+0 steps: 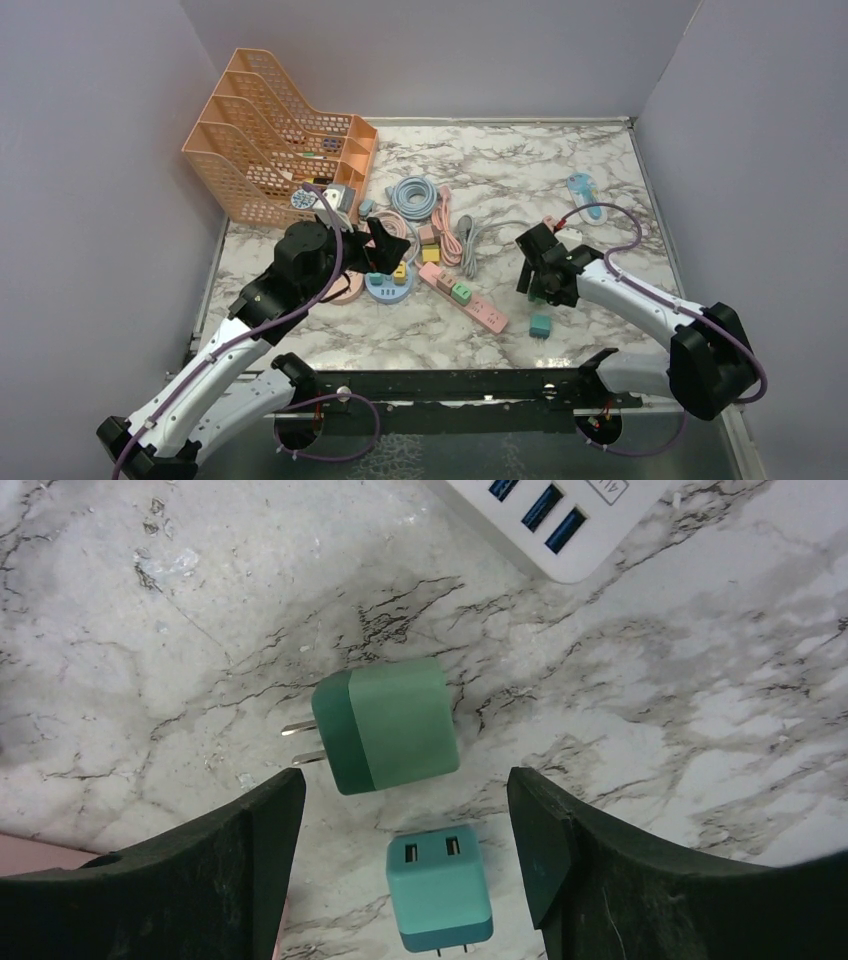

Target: Insert the plug

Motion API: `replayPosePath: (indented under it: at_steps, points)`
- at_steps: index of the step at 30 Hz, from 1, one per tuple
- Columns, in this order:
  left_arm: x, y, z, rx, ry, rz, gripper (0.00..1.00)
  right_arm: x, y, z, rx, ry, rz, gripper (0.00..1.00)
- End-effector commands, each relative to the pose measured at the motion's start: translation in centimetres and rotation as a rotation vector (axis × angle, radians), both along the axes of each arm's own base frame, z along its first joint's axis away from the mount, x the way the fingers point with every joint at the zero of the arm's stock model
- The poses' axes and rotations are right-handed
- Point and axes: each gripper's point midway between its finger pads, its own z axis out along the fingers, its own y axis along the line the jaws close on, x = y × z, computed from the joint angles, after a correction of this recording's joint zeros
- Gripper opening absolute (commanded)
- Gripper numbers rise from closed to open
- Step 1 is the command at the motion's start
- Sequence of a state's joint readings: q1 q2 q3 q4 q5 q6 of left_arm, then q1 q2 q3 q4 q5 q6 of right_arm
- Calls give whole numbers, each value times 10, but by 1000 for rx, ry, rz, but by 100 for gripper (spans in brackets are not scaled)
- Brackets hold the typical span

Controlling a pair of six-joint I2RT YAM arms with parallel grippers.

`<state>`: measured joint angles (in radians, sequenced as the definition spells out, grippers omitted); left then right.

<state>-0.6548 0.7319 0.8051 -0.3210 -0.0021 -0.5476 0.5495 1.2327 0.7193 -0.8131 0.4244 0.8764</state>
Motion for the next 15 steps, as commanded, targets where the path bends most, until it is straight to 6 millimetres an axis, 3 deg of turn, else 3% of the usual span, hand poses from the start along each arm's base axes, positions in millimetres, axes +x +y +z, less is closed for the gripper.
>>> replayPosePath:
  at_steps: [1,10,15]
  points:
    - [-1,-10,9,-94,-12,-22,99,14,12,-13,58,-17,32,71]
    - [8,-21,-8,-97,-8,-37,99,17,14,-27,69,-24,53,47]
    - [7,-26,-6,-115,-17,-63,99,23,16,-16,70,-47,69,33]
